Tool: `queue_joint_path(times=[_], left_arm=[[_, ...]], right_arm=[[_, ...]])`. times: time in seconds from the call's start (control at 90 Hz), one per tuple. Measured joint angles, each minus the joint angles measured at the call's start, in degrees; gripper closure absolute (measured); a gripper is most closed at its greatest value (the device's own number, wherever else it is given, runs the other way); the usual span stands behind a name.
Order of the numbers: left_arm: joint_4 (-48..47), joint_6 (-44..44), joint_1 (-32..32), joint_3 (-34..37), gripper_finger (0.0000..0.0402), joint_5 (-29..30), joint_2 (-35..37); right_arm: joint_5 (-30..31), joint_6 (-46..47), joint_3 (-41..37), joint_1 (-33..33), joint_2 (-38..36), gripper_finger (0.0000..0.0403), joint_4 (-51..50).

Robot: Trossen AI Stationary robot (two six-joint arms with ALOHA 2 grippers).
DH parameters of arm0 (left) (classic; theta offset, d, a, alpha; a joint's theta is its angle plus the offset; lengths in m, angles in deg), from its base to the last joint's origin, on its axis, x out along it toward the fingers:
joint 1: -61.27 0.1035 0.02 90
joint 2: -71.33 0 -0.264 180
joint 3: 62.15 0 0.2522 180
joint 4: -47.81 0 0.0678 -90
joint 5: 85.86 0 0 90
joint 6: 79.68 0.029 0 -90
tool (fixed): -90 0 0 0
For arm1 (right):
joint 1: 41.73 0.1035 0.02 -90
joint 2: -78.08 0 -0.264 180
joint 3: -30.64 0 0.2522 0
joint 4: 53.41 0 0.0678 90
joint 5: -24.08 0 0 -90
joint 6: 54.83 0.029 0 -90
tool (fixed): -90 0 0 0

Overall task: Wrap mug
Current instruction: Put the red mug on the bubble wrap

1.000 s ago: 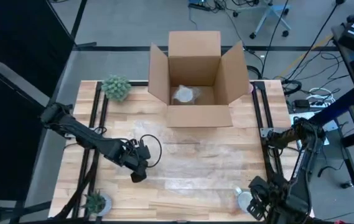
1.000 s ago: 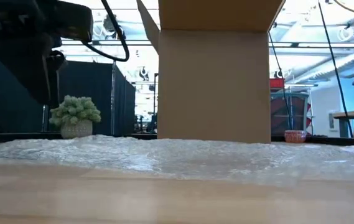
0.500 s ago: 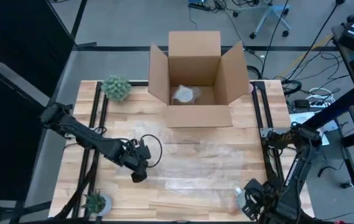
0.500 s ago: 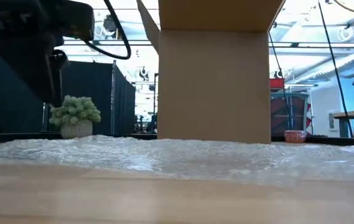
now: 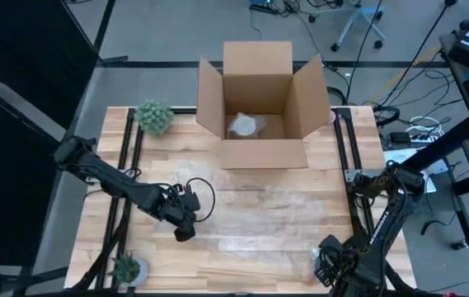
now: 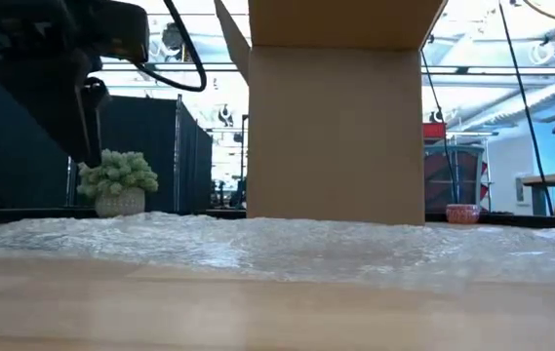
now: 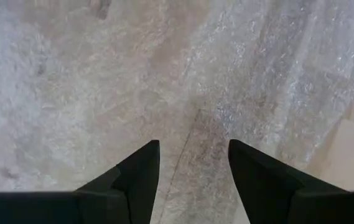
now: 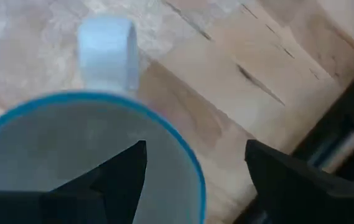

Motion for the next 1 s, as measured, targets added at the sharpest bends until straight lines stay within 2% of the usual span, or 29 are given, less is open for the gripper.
queue_joint_path(times=[0.133, 0.233, 0.544, 0.678, 0.844, 0.922, 1.0], left_arm=[[1.4, 0.2, 0.0, 0.0, 0.0222, 0.1, 0.0], [1.5, 0.4, 0.0, 0.0, 0.0222, 0.5, 0.0], [1.5, 0.5, 0.0, 0.0, 0.0222, 1.5, 0.0], [1.5, 0.4, 0.0, 0.0, 0.0222, 1.5, 0.0], [1.5, 0.4, 0.3, 0.0, 0.0222, 1.5, 0.0], [1.5, 0.3, 0.3, 0.0, 0.0222, 1.5, 0.0], [1.8, 0.1, 0.3, 0.0, 0.0222, 1.6, 0.0]], right_arm=[[-3.5, -0.6, -3.1, -0.8, 0.0, 0.0163, 3.4], [-5.3, -1.4, -4.5, -1.1, 0.0, 0.0197, 6.1], [-5.2, -5.6, -4.8, -1.1, -0.1, 0.0387, 7.1], [-5.7, -6.8, -2.2, -1.1, 0.0, 0.0391, 4.3], [-5.2, -8.6, 6.3, -1.0, -2.6, 0.0397, -5.1], [-0.7, -8.9, 10.5, -1.0, -3.3, 0.0398, -7.9], [7.9, -11.4, 12.8, -1.6, -3.6, 0.0399, -7.7]])
